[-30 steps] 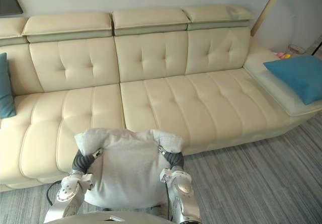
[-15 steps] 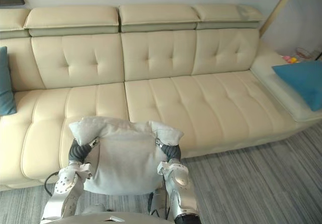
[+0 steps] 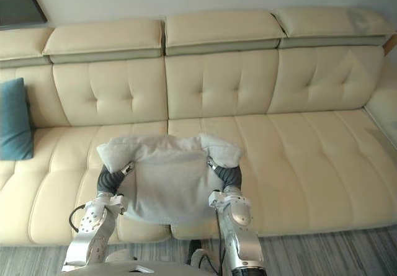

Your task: Pick up cushions and gather them together orderly.

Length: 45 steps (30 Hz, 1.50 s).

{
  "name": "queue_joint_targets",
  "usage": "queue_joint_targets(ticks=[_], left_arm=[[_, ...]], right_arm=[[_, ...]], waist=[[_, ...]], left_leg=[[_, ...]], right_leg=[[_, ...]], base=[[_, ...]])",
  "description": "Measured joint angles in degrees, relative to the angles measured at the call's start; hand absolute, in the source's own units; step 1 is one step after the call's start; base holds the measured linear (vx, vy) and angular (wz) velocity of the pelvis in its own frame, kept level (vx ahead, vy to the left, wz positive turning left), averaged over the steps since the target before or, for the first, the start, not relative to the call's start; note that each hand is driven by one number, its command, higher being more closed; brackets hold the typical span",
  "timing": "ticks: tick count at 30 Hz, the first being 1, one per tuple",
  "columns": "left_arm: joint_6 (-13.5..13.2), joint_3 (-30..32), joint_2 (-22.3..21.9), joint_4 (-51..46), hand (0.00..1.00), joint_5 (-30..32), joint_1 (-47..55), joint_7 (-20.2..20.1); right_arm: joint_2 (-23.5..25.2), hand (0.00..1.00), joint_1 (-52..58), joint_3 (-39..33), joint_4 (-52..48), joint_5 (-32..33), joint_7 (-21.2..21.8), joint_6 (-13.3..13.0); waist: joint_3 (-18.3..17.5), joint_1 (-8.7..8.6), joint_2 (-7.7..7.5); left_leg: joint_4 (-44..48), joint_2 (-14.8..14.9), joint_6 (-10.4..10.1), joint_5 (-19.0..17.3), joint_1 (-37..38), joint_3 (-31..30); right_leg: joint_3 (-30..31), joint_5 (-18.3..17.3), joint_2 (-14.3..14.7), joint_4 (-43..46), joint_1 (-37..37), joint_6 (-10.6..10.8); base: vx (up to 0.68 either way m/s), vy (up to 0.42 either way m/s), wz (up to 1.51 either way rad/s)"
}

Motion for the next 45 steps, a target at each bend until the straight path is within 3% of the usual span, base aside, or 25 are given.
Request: queue_joint_targets(ticks=[1,2,4,7,10,17,23,28,32,38,42,45], left_arm=[[-0.01,0.08,-0.38,-0.16,1.0,0.0,-0.32,0.02],[-0.02,0.12,-0.41,-0.23,1.0,0.05,-0.35,0.02],[-0.03,0.6,0.08,-0.29,1.0,0.18,0.12,0.19],[-0.03,1.8,1.07,-0.98,1.0,0.51,2.1,0.22],[-0.05,2.0,1.53,-2.3,1.0,0.57,3.07,0.21],[-0.04,2.04,1.53,-2.3,1.0,0.57,2.87,0.26],[-0.05,3.05,1.72,-3.98,1.0,0.56,-0.81,4.29],[-1.71,3.6,3.6,-5.74,1.0,0.76,-11.11,10.54],[-3.2,3.68,5.1,-5.71,1.0,1.85,-21.04,16.25],[-5.47,4.72,8.0,-0.97,1.0,3.62,-37.99,23.15],[-5.81,5.39,10.0,6.21,1.0,4.04,-48.22,25.43],[-5.96,5.41,13.07,12.19,1.0,3.86,-56.76,25.94]], right_arm=[[0.04,1.0,-0.32,0.0,0.01,0.0,-0.02,-0.02],[0.1,1.0,-0.06,0.0,0.23,-0.01,-0.02,0.05],[1.47,1.0,0.75,0.13,0.58,-0.09,0.02,0.95],[4.15,1.0,1.79,0.72,0.68,-1.26,0.16,1.85],[4.95,1.0,1.63,1.36,1.1,-2.3,0.32,1.9],[4.62,1.0,-0.07,1.52,2.71,-2.34,0.32,1.88],[4.42,1.0,-6.65,3.53,2.75,-2.32,-0.4,1.65],[3.0,1.0,-18.46,6.73,2.75,-2.76,-5.21,-0.08],[2.55,1.0,-28.97,7.42,2.9,-6.93,-10.93,-1.24],[0.14,1.0,-45.71,7.12,7.03,-13.5,-17.89,-1.46],[-1.83,1.0,-54.18,5.26,11.88,-15.98,-20.13,-0.81],[-2.61,1.0,-59.93,4.33,12.15,-16.84,-22.12,0.11]], waist=[[-0.01,0.05,0.04],[-0.47,0.39,0.76],[-1.01,0.9,-0.1],[-1.79,1.06,-1.28],[-2.39,1.5,-1.85],[-2.65,1.31,-2.38],[-3.07,1.97,-3.15],[-3.04,3.24,-3.06],[-2.61,3.79,-2.64],[0.78,3.78,-1.53],[1.66,3.69,-1.37],[4.51,3.27,-1.37]], left_leg=[[-4.89,-0.12,0.32,-0.15,-0.19,1.13],[-15.82,-0.46,1.82,4.53,0.79,1.29],[-19.78,-1.84,-1.79,5.45,3.25,1.84],[-23.31,-4.35,-1.09,5.92,6.56,5.09],[-25.09,-5.25,-0.85,6.01,7.58,8.05],[-25.06,-4.5,-1.16,5.5,8.84,12.24],[-22.54,-3.29,-1.36,4.93,4.71,13.36],[-18.45,-2.36,-1.02,4.8,-3.4,11.54],[-15.79,-2.32,-0.12,5.58,-10.54,8.04],[-19.41,-6.26,0.64,10.43,-18.08,4.53],[-23.46,-7.91,0.59,14.91,-23.04,3.54],[-27.04,-8.2,0.9,18.46,-25.73,3.17]], right_leg=[[0.06,0.02,-0.31,0.04,-0.02,0.04],[0.39,-0.18,0.04,0.34,-0.02,1.05],[1.86,-0.64,-0.59,0.23,0.29,3.42],[4.88,-0.25,-2.48,0.01,0.28,3.9],[7.82,0.8,-2.92,-1.02,-0.82,5.12],[12.35,3.47,-1.65,-3.83,-1.32,4.86],[13.8,5.35,-0.83,-4.45,-5.15,4.68],[12.81,7.42,-0.89,-4.68,-10.55,4.59],[9.92,7.86,-1.39,-2.98,-15.21,4.54],[6.92,5.13,-4.84,4.84,-25.27,4.14],[5.78,5.2,-6.09,6.6,-31.96,4.05],[5.37,6.39,-6.17,6.53,-35.82,4.05]], base=[[0.06,0.162,-0.11],[0.05,0.185,-0.19],[0.07,0.194,-0.27],[0.02,0.123,-0.35],[-0.05,0.072,-0.56],[-0.04,-0.008,-0.38],[-0.06,-0.036,-0.16],[-0.1,-0.041,0.11],[-0.12,-0.035,0.38],[-0.14,-0.029,0.44],[-0.06,-0.027,0.32],[-0.04,-0.046,0.17]])
